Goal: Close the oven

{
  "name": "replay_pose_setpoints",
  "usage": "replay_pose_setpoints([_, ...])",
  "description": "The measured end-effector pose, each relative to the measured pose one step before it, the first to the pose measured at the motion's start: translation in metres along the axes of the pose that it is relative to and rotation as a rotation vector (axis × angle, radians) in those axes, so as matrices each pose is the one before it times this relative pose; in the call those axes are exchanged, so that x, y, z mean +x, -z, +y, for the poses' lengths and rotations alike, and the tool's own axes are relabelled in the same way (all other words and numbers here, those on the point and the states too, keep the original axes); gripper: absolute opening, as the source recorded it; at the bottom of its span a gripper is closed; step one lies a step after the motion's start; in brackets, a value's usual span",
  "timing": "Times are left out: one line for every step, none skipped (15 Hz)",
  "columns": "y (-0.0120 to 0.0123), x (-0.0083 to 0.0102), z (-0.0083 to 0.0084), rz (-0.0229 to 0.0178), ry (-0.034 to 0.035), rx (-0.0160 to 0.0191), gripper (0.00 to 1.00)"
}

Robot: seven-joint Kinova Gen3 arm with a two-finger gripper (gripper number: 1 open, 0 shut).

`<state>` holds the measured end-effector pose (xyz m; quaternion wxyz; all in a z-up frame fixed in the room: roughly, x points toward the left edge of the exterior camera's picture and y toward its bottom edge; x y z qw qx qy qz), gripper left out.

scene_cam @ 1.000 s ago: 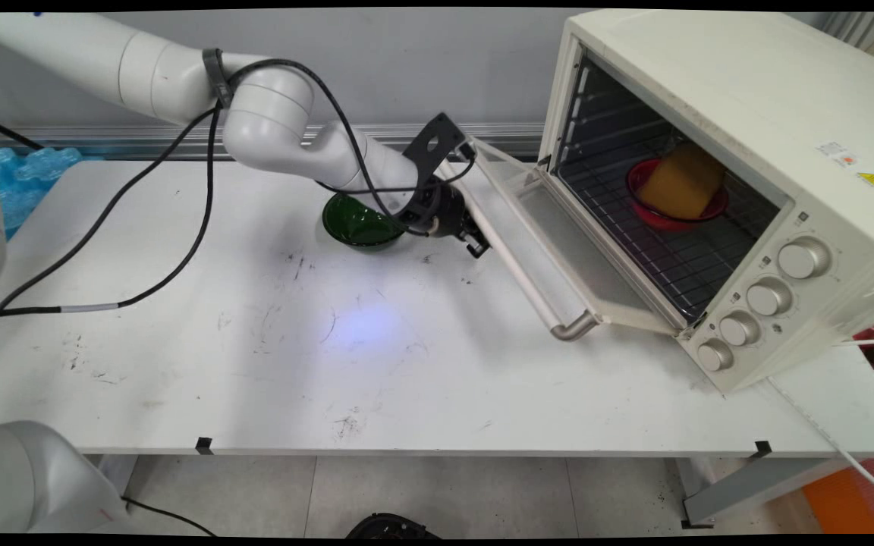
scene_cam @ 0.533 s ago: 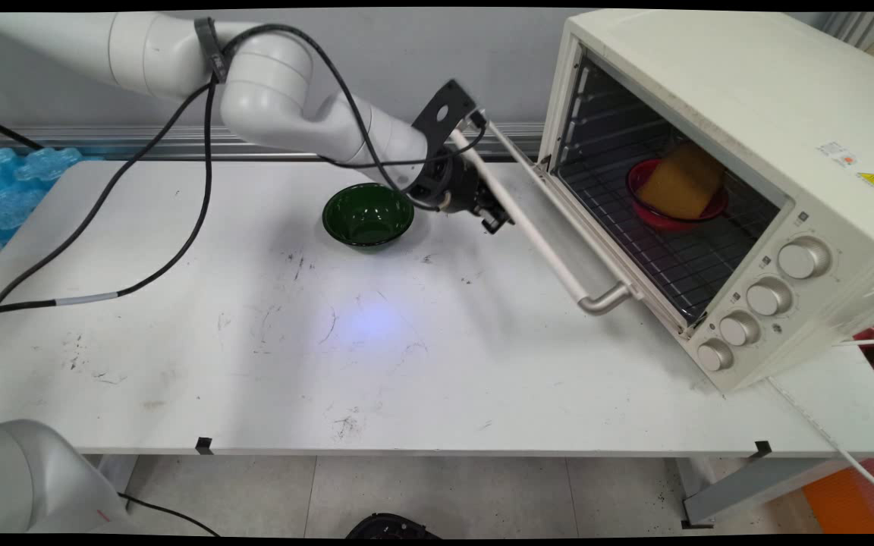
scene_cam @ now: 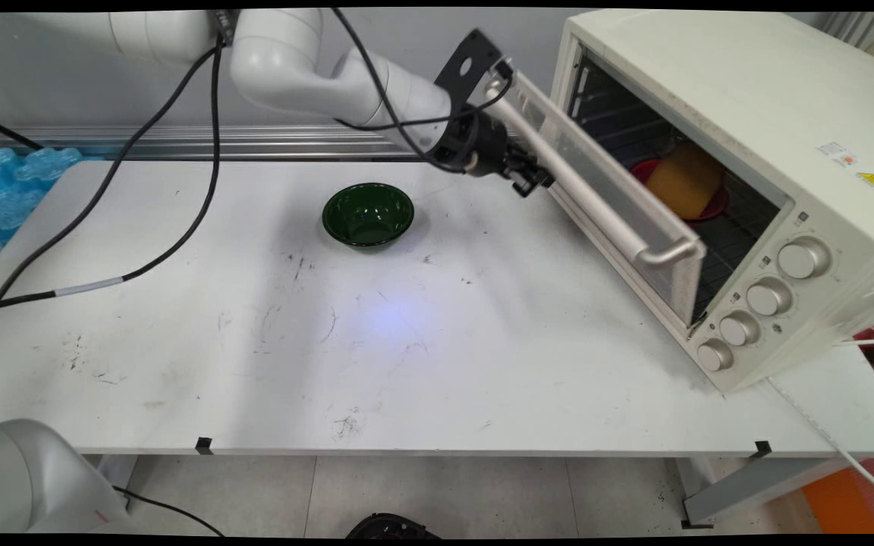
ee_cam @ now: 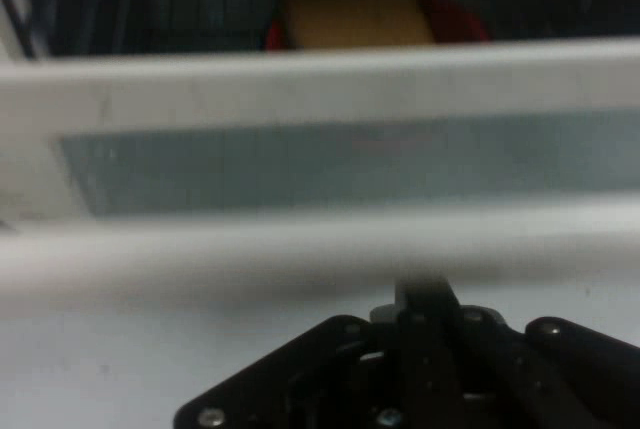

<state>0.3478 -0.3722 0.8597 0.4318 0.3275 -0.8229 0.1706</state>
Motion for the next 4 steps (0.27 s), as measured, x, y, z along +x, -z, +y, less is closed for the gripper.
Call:
replay_pose_setpoints([-0.00039, 0.00584, 0.00008, 0.01109, -0.00205, -0.00013, 0.00])
replay_pose_setpoints([-0.00044, 0.00474, 0.00000, 0.00917, -0.00134, 0.00001, 0.00])
replay_pose_setpoints([-0.00046, 0.00512, -0.00010, 0.01000, -0.00137, 0.00040, 0.00])
replay_pose_setpoints([-0.00027, 0.00439, -0.00013, 0.00829, -0.00101, 0.00032, 0.00])
